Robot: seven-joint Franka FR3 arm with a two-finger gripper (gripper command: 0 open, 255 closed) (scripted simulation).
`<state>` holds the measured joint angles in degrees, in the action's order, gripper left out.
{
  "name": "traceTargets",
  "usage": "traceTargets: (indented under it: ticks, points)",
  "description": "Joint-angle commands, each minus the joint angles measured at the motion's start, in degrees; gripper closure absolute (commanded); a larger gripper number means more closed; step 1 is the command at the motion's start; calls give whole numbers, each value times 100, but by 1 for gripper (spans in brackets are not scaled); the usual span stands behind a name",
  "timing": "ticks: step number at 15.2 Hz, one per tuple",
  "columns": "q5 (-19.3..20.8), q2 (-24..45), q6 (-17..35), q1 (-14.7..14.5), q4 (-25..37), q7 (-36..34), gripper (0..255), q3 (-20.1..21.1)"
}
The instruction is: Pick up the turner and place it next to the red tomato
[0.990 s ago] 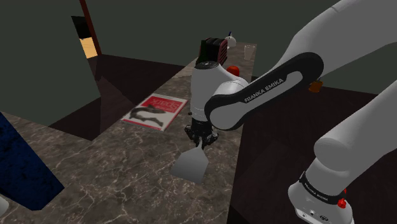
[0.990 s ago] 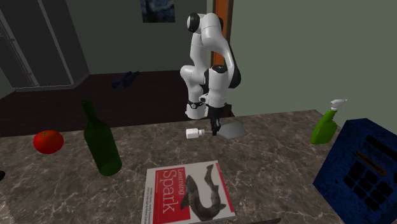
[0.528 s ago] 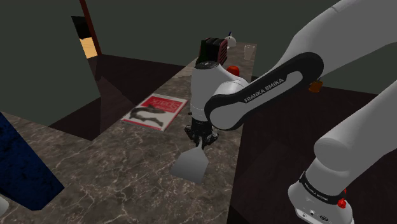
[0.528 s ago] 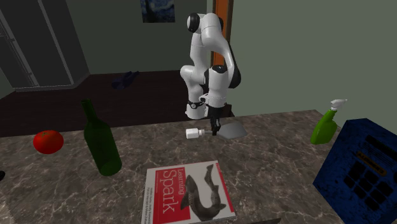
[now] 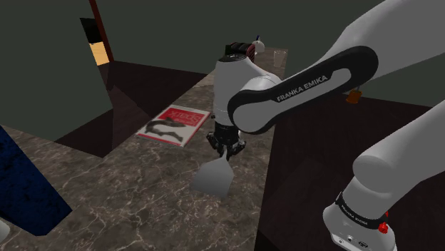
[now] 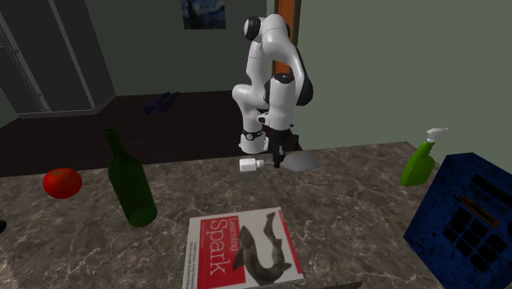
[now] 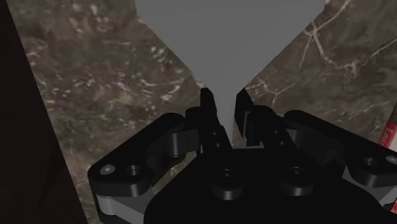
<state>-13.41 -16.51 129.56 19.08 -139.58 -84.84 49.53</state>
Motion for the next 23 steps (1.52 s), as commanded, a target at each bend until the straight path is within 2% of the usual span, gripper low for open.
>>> traceTargets:
  ticks: [1, 23]
  points:
    - [-74, -133, -193, -49, 79, 64, 255, -83]
    - [-202, -844, -2033, -202, 1264, 313, 255, -719]
